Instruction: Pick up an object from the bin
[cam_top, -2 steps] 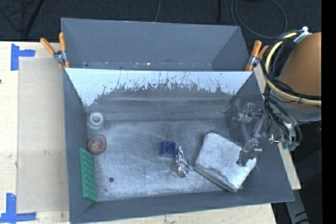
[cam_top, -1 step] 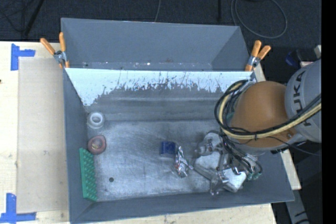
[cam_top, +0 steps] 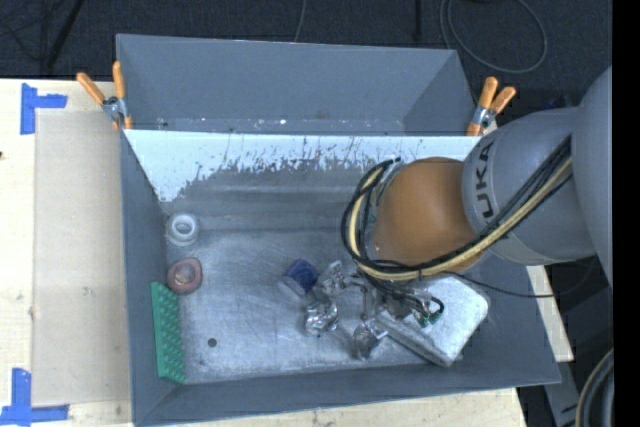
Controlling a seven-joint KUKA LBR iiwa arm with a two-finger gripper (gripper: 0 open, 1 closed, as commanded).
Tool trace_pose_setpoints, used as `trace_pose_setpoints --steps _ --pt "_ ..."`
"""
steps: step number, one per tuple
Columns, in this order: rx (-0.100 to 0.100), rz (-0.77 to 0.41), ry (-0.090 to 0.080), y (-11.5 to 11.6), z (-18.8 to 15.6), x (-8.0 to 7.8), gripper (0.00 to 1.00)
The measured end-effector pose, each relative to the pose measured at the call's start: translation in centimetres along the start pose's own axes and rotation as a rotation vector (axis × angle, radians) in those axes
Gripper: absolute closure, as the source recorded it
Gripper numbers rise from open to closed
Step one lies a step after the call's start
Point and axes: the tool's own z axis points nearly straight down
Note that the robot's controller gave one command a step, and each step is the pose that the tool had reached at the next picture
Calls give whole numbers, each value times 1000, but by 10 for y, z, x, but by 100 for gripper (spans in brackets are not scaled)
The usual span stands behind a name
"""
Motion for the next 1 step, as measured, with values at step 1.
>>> trace_pose_setpoints --steps 1 --pt "1 -136 -2 -4 -1 2 0"
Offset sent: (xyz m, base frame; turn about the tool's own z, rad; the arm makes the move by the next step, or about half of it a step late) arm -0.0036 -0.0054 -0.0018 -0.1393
